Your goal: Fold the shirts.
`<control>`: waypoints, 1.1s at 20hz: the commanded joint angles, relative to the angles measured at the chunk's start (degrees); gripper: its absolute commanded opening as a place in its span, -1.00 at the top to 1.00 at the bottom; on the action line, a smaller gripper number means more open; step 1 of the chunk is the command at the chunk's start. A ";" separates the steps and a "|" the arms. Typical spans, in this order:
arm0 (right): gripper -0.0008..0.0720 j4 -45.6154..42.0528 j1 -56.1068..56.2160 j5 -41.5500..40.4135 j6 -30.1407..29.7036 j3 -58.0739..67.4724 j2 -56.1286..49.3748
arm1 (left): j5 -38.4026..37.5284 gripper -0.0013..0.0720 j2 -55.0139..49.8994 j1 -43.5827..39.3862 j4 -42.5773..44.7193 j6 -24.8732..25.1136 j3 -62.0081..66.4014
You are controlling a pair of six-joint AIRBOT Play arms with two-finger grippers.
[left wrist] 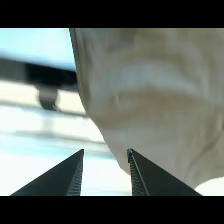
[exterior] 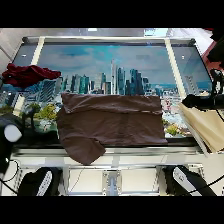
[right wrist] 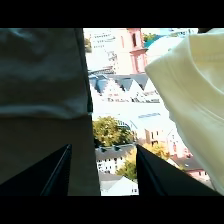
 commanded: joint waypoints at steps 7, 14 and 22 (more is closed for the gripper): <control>-0.35 5.31 -0.96 -1.33 -2.32 0.07 0.72 | 1.84 0.06 5.73 0.28 -8.41 -11.98 -11.61; -0.35 11.52 -0.96 -1.68 -4.85 0.07 0.74 | 8.90 0.00 5.73 0.22 -9.86 -12.11 -14.27; -0.35 14.56 -0.96 -3.87 -5.42 0.07 1.51 | 12.66 0.00 4.22 0.20 -9.09 -11.26 -16.06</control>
